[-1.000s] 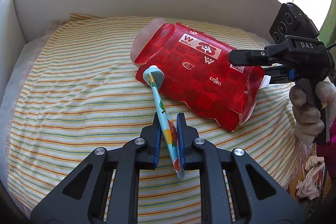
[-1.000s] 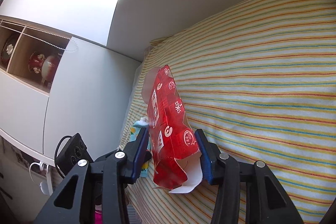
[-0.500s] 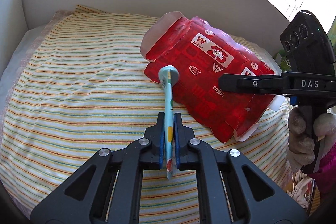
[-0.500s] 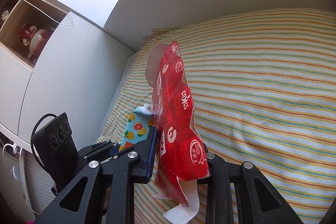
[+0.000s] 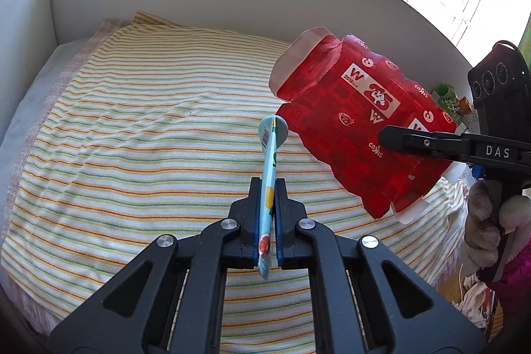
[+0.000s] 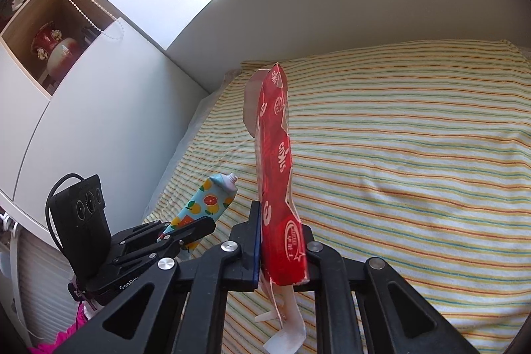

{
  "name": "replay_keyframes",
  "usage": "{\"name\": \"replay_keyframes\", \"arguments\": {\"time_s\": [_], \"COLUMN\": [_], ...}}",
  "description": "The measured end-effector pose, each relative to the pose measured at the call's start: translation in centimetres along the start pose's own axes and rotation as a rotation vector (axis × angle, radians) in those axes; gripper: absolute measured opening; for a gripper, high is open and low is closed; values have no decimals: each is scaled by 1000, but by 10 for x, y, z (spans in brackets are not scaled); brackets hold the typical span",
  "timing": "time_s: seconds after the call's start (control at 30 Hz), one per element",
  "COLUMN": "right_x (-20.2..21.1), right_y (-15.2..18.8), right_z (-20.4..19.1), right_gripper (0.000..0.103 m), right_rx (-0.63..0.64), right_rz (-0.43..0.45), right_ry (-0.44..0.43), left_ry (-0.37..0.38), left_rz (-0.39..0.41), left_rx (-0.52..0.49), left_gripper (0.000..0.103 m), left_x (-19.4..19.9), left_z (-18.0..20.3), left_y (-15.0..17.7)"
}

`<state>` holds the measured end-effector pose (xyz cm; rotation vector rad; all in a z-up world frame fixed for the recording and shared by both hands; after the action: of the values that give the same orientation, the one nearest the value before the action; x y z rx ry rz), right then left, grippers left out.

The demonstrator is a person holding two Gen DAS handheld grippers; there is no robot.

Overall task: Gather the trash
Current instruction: 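Carry the tube and wipes pack down over the blue wastebasket with both tools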

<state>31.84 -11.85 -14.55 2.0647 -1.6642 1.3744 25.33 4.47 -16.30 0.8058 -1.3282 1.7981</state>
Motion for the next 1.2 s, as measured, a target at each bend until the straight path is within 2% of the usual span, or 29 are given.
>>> {"name": "replay_keyframes", "arguments": {"time_s": [0.37, 0.53, 0.77, 1.2], "right_x": [38, 51, 65, 82], "right_y": [31, 50, 80, 150], "right_z": [-19, -27, -37, -37], "right_gripper": [8, 8, 8, 8], "right_rx": [7, 6, -7, -11], "right_rz": [61, 76, 83, 67], "right_ry": [-11, -24, -55, -102], "left_ry": [13, -13, -35, -24], "left_rz": [59, 77, 96, 97], "left_rx": [-10, -26, -44, -37], "left_gripper": [4, 4, 4, 4], "left_x": [35, 49, 67, 88], "left_z": [7, 8, 17, 25], "left_y": [24, 40, 69, 130]}}
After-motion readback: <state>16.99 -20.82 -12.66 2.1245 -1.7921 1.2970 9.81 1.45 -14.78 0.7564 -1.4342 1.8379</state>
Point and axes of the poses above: each gripper's, at about its wrist camera, not at the fingertips, and x roughly against the way its jaws point, z to its right, y to its underside, the point moved 6 cm from there along -x, roughly the way its jaws point, and after that the axes turned 10 degrees about -z, right-handed, at the moved point
